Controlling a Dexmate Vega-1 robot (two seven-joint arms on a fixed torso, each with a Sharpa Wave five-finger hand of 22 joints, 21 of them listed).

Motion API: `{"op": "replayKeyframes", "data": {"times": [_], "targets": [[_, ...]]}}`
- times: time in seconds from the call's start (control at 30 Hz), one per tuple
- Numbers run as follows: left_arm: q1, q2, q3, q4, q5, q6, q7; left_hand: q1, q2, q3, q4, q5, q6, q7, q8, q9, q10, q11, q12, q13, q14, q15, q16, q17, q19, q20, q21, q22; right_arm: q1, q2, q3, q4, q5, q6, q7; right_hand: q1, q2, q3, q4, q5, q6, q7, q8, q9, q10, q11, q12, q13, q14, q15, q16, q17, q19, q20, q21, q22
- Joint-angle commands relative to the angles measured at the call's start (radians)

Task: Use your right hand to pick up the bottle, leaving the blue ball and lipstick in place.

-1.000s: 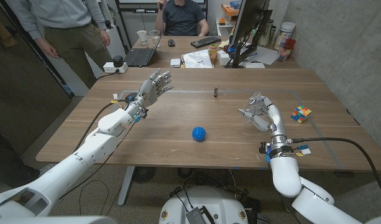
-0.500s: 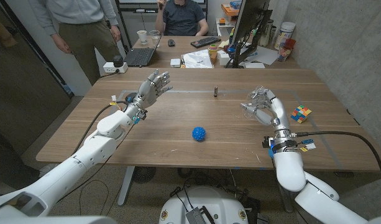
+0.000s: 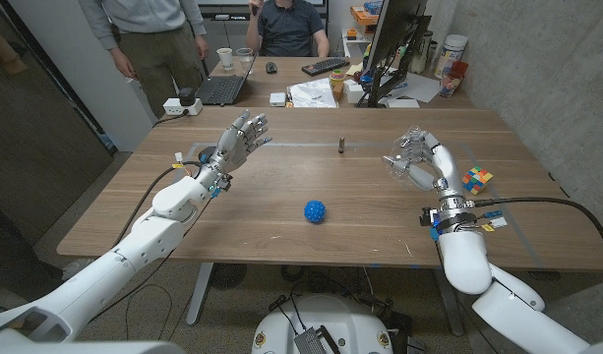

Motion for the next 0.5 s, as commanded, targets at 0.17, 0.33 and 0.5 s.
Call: {"op": "replayKeyframes", "data": {"times": [0.17, 0.33, 0.5], "targets": [[0.003, -0.008, 0.0, 0.001, -0.002, -0.005, 0.006, -0.007, 0.05, -0.006, 0.001, 0.01, -0.008, 0.001, 0.005, 0.002, -0.004, -0.005, 0.002, 0.005, -0.003, -0.002, 0.002, 0.002, 0.007, 0.002, -0.003, 0.003, 0.015, 0.026, 0.056, -0.008, -0.032, 0.026, 0.037, 0.155, 0.169, 0.03, 0.016, -0.004, 0.184, -0.063, 0.02, 0.002, 0.044, -0.024, 0.038, 0.148, 0.191, -0.242, 0.008, 0.182, 0.161, -0.199, 0.023, 0.002], [0.004, -0.01, 0.0, 0.0, -0.003, 0.0, 0.013, -0.007, 0.05, -0.008, 0.001, 0.011, -0.008, 0.001, 0.005, 0.002, -0.005, -0.005, 0.002, 0.005, -0.003, -0.002, 0.002, 0.002, 0.007, 0.002, -0.003, 0.003, 0.021, 0.038, 0.066, 0.002, -0.032, 0.04, 0.049, 0.161, 0.169, 0.034, 0.014, -0.007, 0.191, -0.061, 0.03, 0.001, 0.048, -0.026, 0.044, 0.149, 0.203, -0.245, 0.012, 0.193, 0.17, -0.201, 0.036, 0.003], [-0.005, -0.017, 0.002, 0.011, 0.001, -0.005, 0.012, -0.006, 0.051, -0.009, 0.001, 0.012, -0.008, 0.001, 0.005, 0.002, -0.005, -0.005, 0.002, 0.005, -0.003, -0.002, 0.002, 0.002, 0.007, 0.001, -0.003, 0.003, 0.026, 0.045, 0.077, -0.003, -0.032, 0.039, 0.065, 0.163, 0.17, 0.037, 0.014, -0.01, 0.187, -0.058, 0.037, 0.001, 0.051, -0.02, 0.048, 0.149, 0.214, -0.244, 0.014, 0.207, 0.193, -0.209, 0.058, 0.003]]}}
